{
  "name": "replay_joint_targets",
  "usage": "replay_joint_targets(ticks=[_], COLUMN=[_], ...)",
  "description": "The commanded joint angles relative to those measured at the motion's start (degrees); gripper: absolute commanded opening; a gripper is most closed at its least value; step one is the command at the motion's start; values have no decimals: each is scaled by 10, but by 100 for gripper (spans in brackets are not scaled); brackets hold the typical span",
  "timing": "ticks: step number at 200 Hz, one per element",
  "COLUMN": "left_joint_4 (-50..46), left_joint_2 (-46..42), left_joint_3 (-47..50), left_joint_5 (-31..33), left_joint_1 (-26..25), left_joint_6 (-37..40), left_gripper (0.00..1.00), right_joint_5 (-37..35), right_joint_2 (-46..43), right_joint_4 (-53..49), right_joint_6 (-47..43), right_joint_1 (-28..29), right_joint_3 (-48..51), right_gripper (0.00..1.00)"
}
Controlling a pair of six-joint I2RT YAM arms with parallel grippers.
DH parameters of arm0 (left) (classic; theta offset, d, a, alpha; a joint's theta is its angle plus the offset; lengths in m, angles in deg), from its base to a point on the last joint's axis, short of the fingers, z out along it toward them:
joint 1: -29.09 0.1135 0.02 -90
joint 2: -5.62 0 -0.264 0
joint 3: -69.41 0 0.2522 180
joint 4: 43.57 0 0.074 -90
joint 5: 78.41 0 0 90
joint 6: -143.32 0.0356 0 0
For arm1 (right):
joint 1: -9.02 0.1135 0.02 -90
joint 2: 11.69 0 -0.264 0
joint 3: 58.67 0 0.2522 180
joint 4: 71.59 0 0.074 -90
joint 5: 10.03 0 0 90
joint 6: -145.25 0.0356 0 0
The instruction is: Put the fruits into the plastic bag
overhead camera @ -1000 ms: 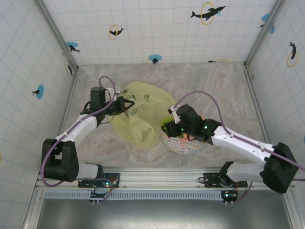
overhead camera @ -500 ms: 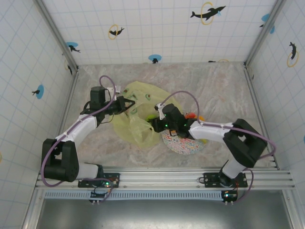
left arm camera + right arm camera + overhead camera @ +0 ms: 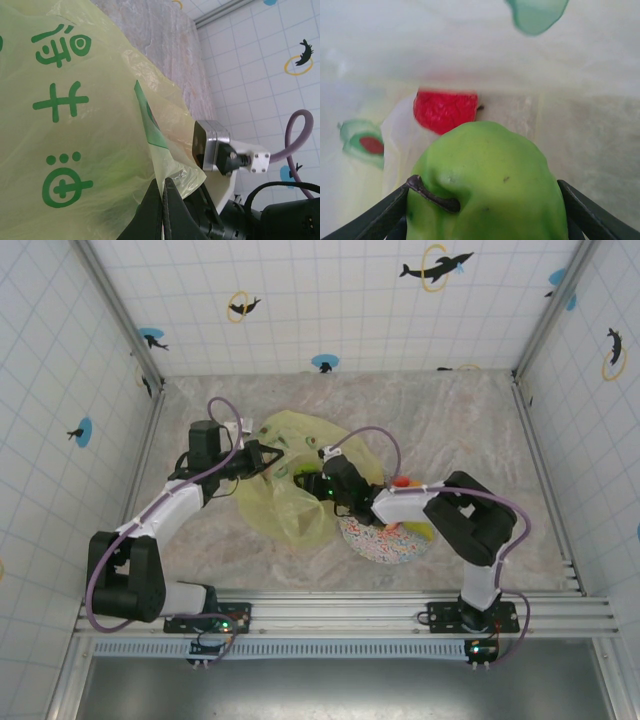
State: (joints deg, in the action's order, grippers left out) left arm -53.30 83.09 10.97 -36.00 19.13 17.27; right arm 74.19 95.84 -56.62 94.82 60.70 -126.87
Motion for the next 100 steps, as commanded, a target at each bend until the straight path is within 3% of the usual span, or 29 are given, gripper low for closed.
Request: replay_joint_targets(ticks=[1, 100], left_joint_4=[13, 13], left_joint_2=[-10, -9], left_joint_3=[4, 4], left_joint_5=[-14, -12], left_joint_1=[2, 2], left_joint_6=[-1, -1], left_gripper=[0, 0], right_joint_5=[-64, -129], right_joint_2=[25, 114], right_joint_4=[41, 18], right_joint_6=[76, 203], right_joint_1=[2, 1], right_joint_3=[-31, -137], right_gripper=[51, 65])
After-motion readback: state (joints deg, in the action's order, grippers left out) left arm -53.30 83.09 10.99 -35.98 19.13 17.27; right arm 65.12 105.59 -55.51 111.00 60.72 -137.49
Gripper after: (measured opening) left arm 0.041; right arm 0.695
